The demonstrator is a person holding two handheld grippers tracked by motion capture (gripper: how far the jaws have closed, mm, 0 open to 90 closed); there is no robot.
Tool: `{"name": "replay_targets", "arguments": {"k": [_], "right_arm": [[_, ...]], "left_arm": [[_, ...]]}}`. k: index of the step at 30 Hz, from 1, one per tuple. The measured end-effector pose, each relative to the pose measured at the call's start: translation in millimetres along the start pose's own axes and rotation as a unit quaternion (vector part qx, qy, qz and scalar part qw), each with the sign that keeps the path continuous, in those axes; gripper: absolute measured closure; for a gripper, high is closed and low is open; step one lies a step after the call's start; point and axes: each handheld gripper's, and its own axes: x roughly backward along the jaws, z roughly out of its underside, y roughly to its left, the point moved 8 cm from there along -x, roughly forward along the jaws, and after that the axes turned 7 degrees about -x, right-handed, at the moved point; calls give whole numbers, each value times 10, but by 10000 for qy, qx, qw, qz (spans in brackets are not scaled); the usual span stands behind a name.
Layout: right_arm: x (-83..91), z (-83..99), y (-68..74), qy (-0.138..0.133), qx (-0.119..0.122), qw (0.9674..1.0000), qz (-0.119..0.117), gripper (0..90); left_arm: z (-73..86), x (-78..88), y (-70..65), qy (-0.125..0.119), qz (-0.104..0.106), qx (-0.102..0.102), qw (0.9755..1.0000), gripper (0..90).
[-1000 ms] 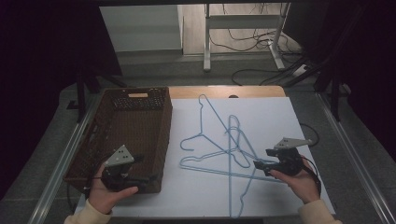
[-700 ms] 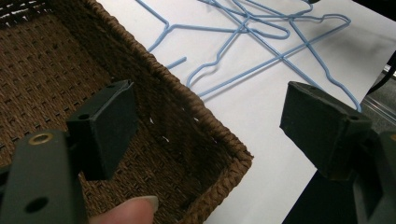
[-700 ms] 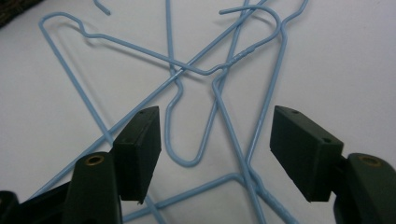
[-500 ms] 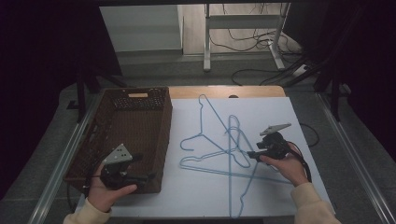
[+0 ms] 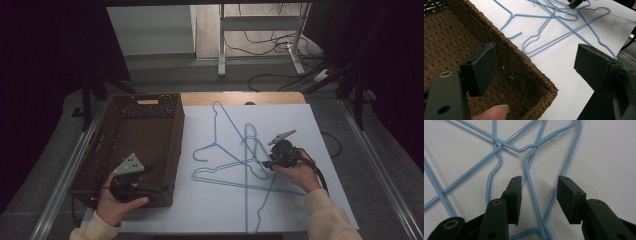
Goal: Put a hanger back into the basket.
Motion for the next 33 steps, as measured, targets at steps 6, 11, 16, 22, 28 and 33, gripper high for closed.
{"name": "replay_targets", "arguments": {"k": [6, 11, 16, 22, 28, 33], "right_arm": [[-96, 1, 4, 291, 212, 9993, 62, 638], [-152, -5, 51, 492, 491, 9974, 173, 700], [-156, 1, 91, 541, 640, 9965, -60, 836], [-141, 7, 99, 506, 833, 9952, -61, 867], [-10, -22, 115, 260, 940, 9951, -140, 869], [212, -42, 177, -84, 999, 9944, -322, 871]], "left_arm": [[11, 10, 12, -6, -27, 22, 10000, 190], [8, 17, 10, -14, -36, 18, 10000, 190], [2, 16, 6, -14, -47, 6, 10000, 191], [-10, 18, -2, -20, -60, -18, 10000, 192], [-59, 30, -19, -46, -90, -83, 9999, 193], [-176, 22, -72, -79, -74, -228, 9997, 195]]}}
